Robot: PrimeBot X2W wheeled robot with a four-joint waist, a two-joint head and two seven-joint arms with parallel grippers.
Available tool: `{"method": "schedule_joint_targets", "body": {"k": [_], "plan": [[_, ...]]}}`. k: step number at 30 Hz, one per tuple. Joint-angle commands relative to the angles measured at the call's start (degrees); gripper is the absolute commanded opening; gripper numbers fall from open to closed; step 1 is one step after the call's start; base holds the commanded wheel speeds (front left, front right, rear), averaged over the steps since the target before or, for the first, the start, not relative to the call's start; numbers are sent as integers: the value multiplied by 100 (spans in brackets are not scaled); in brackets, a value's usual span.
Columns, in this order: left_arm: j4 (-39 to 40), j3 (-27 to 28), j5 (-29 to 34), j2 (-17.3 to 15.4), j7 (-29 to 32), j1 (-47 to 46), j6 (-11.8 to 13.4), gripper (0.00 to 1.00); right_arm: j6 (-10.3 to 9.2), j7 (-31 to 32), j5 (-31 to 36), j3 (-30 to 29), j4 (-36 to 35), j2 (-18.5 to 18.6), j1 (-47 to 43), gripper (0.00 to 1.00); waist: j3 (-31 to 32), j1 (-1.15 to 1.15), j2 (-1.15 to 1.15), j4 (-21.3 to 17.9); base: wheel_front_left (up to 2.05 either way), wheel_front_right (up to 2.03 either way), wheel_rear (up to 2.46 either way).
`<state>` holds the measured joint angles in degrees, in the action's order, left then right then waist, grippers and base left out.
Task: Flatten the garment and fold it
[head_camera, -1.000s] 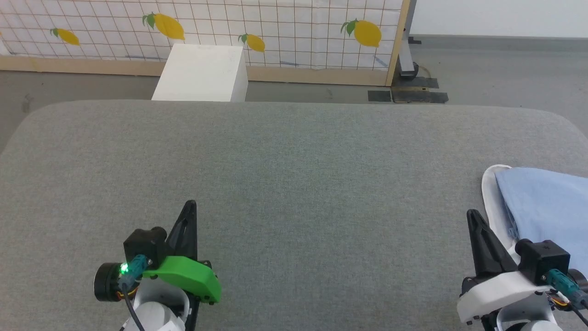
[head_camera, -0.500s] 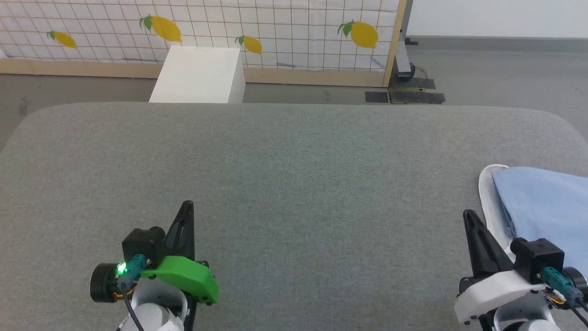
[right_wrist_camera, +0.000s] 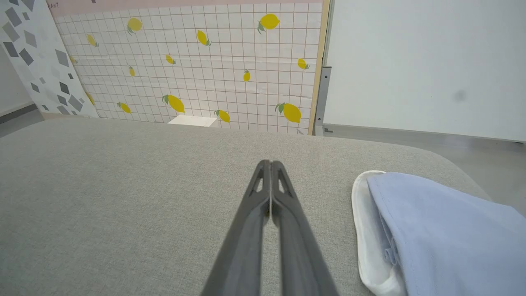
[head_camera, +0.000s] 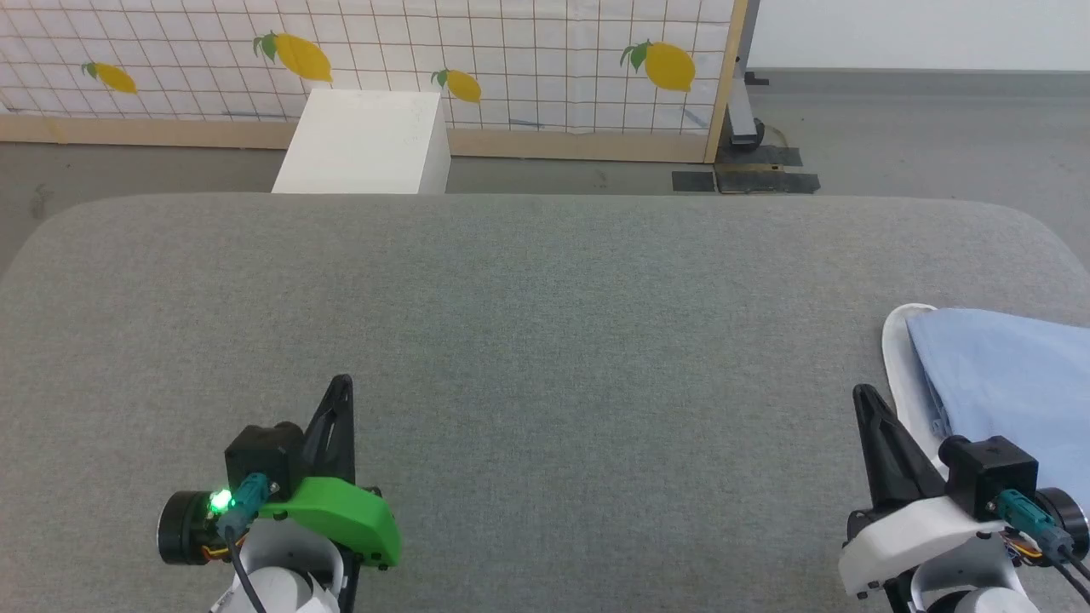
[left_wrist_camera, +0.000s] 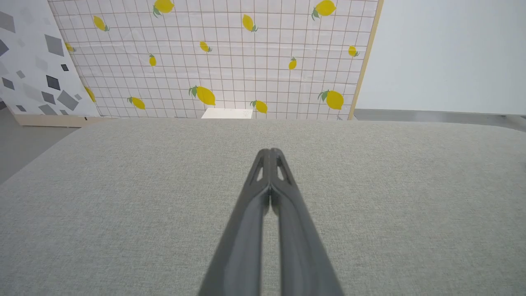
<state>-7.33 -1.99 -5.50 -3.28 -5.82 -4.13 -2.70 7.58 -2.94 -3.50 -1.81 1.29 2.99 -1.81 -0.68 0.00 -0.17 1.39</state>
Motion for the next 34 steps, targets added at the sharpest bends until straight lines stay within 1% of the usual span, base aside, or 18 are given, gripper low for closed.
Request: {"method": "schedule_joint_targets", "body": {"k": [1,34], "plan": [[56,27,63,24,39,103,48,0,-5,33,46,21,-38,-7,91,0,2,0,11,-4,0,0,0],[562,156,427,36,444,334,214,0,-8,228,273,140,-106,-10,158,0,51,0,16,-105,0,0,0]]}}
